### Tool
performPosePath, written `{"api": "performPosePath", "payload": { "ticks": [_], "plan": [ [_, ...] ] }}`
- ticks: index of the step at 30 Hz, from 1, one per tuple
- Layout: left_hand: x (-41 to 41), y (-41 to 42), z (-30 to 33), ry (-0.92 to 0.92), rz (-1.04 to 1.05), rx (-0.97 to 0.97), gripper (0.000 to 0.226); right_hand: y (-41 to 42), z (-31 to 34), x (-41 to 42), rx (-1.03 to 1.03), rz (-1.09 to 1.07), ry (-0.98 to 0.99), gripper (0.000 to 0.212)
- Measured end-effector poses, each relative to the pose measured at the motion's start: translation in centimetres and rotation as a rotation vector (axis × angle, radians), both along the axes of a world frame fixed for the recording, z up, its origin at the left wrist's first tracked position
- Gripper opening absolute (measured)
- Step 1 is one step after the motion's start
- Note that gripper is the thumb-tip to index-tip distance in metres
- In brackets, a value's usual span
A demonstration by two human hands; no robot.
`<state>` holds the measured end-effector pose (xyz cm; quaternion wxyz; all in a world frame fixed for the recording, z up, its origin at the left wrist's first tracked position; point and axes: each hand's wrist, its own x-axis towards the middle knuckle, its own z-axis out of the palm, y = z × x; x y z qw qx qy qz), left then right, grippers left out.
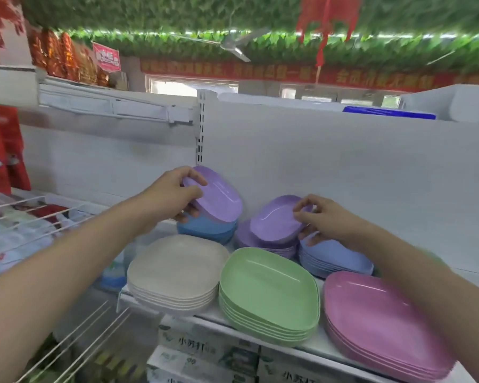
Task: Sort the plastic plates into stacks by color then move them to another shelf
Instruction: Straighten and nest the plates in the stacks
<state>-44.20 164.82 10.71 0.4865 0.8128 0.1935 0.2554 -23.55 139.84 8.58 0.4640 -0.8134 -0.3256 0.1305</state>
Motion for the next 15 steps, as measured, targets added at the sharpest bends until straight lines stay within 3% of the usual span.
{"api": "performPosePath", "payload": {
  "ticks": [4,7,9,13,15],
  "plan": [
    [3.3,0.7,0.3,0.039,-0.098,-0.062,0.019,1.0,-0.4,-0.9,-0.161,0.011,-0.053,0.037],
    [5.1,0.8,0.0,0.098,-0.203,-0.101,0.024,1.4,0.4,-1.5,-0.502,0.027,-0.278,0.083],
    [6.0,0.5,-0.6,0.126,-0.266,-0.129,0.030,1.5,1.0,-1.5,-0.688,-0.029,-0.376,0.103],
    [7.6,-0.2,-1.7,0.161,-0.351,-0.179,0.068,2.5,0.4,-2.1,-0.848,-0.070,-0.369,0.093],
    [8.3,-0.3,-2.3,0.229,-0.356,-0.058,0.076,3.0,0.1,-2.8,-0.855,-0.085,-0.378,0.086]
  ]
}}
